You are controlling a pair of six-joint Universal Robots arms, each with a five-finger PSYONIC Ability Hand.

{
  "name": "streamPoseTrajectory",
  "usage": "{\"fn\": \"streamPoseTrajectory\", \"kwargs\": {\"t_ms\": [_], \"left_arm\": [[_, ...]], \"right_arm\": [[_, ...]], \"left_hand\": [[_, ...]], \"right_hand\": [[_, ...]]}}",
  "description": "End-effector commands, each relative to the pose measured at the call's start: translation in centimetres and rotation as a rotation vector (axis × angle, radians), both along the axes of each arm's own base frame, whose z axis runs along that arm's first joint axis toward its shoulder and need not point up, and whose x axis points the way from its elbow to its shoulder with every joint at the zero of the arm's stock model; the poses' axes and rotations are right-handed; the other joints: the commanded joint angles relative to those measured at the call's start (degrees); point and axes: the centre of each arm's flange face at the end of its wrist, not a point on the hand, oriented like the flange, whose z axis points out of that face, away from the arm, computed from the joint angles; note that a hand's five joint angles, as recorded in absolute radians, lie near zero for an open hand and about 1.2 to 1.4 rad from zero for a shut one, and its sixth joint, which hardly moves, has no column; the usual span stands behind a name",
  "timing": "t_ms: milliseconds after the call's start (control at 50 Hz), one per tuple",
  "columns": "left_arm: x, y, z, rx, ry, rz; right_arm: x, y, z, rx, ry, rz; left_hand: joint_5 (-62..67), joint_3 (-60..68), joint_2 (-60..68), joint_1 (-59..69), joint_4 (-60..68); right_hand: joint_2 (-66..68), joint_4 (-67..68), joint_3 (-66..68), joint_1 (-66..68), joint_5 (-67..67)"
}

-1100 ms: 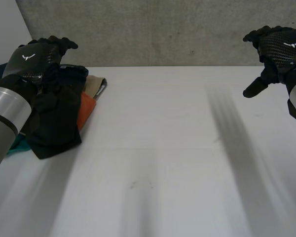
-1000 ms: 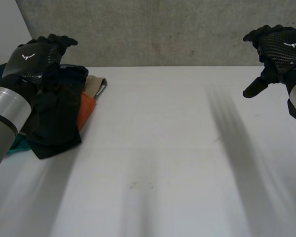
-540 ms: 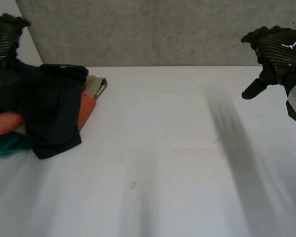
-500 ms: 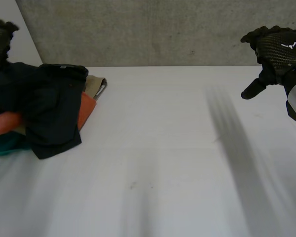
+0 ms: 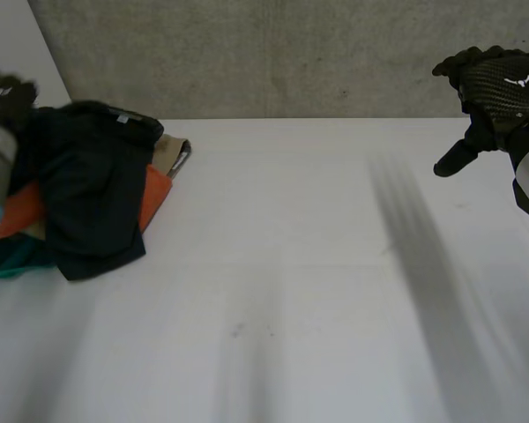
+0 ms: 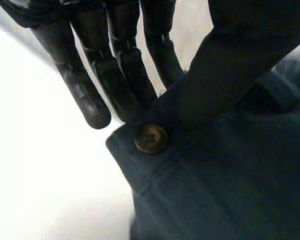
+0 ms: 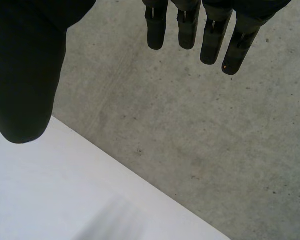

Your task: Fold the laundry.

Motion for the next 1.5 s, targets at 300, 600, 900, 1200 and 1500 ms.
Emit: {"fn": "streamPoseTrajectory", "kwargs": {"t_ms": [300, 600, 900, 1200, 1500], "left_arm": [[-28.3, 29.0, -2.5, 0.182, 0.211, -0.927], [-21.3, 23.7, 3.3, 0.088, 0.271, -0.664], [-10.0, 19.1, 0.8, 0.361, 0.202, -0.364], [-12.8, 19.9, -8.4, 0.584, 0.14, -0.437], [-15.6, 17.8, -9.7, 0.475, -0.021, -0.44]], "right_arm": [[-1.2, -0.6, 1.1, -0.032, -0.01, -0.042], [-1.2, -0.8, 1.5, -0.035, -0.005, -0.03], [3.2, 2.1, -5.6, 0.429, 0.262, 0.238], [4.2, 1.3, -13.8, 0.617, 0.317, 0.24], [3.7, 0.7, -15.7, 0.59, 0.369, 0.13]], "left_hand": [[-13.67, -18.54, -18.77, -13.7, -19.1], [-53.0, -57.86, -58.09, -53.02, -58.43], [-42.08, -46.94, -47.17, -42.1, -47.5], [-35.84, -40.71, -40.94, -35.87, -41.27], [16.95, 12.09, 11.86, 16.93, 11.53]], "right_hand": [[-2.69, -3.19, -1.89, -1.32, -3.6], [-2.69, -3.19, -1.89, -1.32, -3.6], [3.26, 2.76, 4.06, 4.63, 2.35], [9.34, 8.83, 10.14, 10.71, 8.42], [67.31, 66.81, 68.11, 68.68, 66.4]]}}
